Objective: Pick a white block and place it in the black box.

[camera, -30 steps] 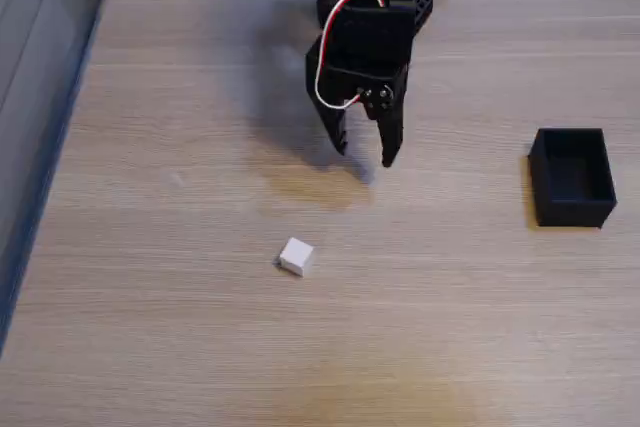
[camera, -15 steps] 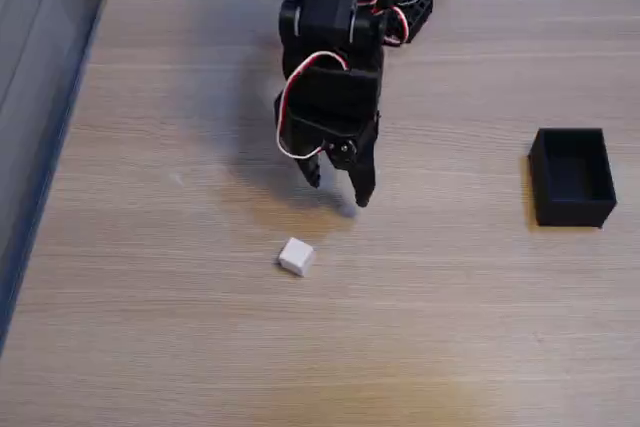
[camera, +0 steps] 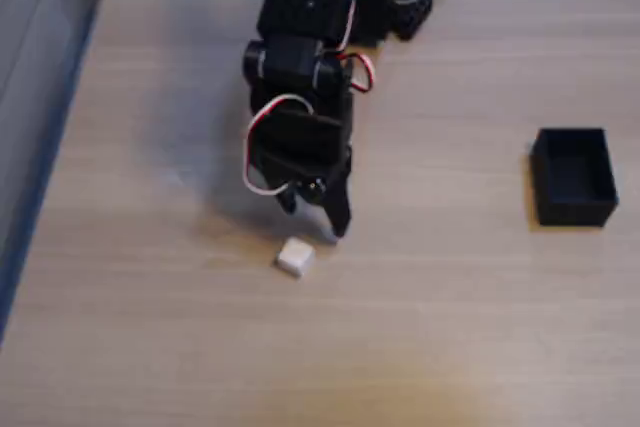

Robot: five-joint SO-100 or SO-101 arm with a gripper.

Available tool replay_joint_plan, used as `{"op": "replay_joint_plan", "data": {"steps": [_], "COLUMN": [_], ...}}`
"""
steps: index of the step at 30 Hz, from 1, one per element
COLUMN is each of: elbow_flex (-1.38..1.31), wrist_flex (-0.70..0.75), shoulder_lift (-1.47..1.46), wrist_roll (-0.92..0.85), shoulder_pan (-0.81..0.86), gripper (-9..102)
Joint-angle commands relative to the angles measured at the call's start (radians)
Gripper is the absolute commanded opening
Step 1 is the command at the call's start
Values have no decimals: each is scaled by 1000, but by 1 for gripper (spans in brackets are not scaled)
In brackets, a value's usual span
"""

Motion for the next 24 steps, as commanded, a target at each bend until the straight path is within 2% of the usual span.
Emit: {"op": "replay_joint_plan", "data": {"steps": [1, 17, 24], "elbow_flex": [-87, -402, -442], "wrist_flex": [15, 63, 89], "shoulder_lift": [-29, -256, -288], "wrist_roll": [-6, -32, -55], "shoulder_pan": [-2, 9, 20], "gripper": [30, 30, 30]}}
